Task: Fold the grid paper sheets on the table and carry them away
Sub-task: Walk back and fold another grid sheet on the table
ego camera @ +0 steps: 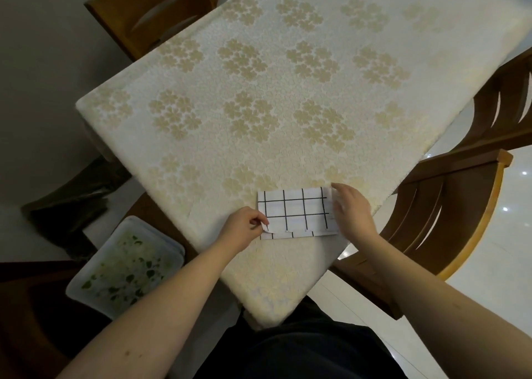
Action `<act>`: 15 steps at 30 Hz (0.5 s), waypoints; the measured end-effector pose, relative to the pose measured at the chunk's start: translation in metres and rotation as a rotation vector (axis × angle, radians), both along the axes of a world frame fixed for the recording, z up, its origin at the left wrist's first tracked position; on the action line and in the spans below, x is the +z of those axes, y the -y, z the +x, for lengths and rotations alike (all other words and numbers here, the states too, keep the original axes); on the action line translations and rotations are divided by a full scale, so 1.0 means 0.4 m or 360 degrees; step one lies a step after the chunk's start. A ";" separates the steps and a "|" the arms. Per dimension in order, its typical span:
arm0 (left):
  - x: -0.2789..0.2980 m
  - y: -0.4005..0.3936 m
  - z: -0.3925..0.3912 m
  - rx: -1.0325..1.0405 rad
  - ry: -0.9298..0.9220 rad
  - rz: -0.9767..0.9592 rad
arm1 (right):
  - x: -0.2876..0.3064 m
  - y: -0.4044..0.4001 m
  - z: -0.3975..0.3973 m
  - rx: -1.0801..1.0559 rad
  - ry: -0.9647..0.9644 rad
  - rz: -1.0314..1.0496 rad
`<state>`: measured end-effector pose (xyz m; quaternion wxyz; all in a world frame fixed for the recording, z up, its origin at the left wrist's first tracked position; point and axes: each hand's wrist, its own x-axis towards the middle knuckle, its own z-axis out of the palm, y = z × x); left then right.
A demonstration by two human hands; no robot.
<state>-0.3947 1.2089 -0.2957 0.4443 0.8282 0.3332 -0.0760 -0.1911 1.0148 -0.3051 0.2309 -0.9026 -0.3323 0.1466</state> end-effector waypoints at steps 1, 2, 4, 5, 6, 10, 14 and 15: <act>-0.001 0.000 0.001 -0.0013 -0.0007 0.0013 | -0.006 -0.024 -0.008 0.0043 0.0009 -0.0009; -0.003 0.000 0.000 -0.0034 -0.0015 0.0030 | -0.010 -0.047 -0.015 0.0065 0.0000 -0.0019; -0.008 -0.002 -0.001 -0.0104 -0.0049 0.0052 | -0.011 -0.089 -0.023 0.0084 -0.0037 -0.0106; -0.010 -0.004 -0.003 -0.0157 -0.0081 0.0048 | -0.009 -0.108 -0.020 0.0113 -0.0045 -0.0188; -0.012 -0.006 -0.004 -0.0225 -0.0118 0.0048 | -0.006 -0.125 -0.013 0.0157 -0.0042 -0.0280; -0.009 -0.011 0.000 -0.0320 -0.0200 0.0004 | 0.021 -0.180 0.034 0.0317 -0.0016 -0.0591; -0.012 -0.015 0.024 0.0024 -0.0044 0.0009 | 0.043 -0.212 0.069 0.0477 -0.0010 -0.0861; -0.015 -0.018 0.031 0.0109 -0.0013 0.0049 | 0.046 -0.217 0.072 0.0503 -0.0012 -0.0894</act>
